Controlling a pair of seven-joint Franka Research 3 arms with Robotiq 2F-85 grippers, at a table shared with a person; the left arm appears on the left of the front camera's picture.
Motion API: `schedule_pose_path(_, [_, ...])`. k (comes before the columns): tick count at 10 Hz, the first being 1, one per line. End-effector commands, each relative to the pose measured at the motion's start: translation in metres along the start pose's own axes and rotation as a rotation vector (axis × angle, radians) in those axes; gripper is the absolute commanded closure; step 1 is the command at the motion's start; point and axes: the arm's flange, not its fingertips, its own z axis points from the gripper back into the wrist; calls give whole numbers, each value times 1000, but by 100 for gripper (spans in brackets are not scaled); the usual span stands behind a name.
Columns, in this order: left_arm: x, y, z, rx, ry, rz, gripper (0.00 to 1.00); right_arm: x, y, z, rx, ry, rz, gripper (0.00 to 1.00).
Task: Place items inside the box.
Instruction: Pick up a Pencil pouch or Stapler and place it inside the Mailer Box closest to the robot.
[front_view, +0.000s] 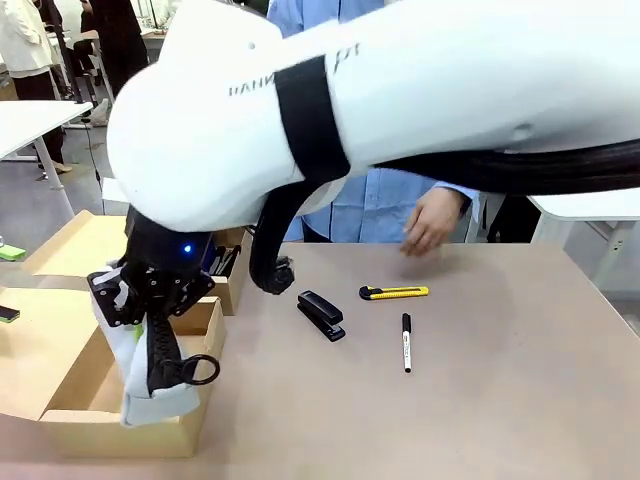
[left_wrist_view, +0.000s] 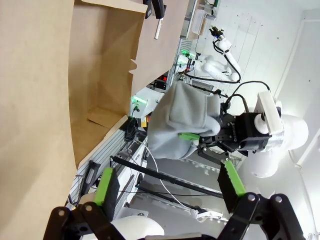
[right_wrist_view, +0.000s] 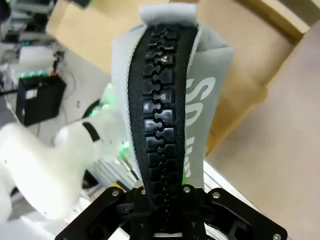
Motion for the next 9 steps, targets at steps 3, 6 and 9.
schedule_pose_path(3, [-6, 1, 1, 3, 15, -19, 0, 1, 0, -2, 0, 3, -3, 93])
schedule_pose_path(6, [-6, 1, 1, 3, 15, -19, 0, 38, 18, -26, 136, -70, -401, 93])
schedule_pose_path(9, [-6, 1, 1, 3, 15, -19, 0, 46, 31, -48, 66, -34, -605, 93])
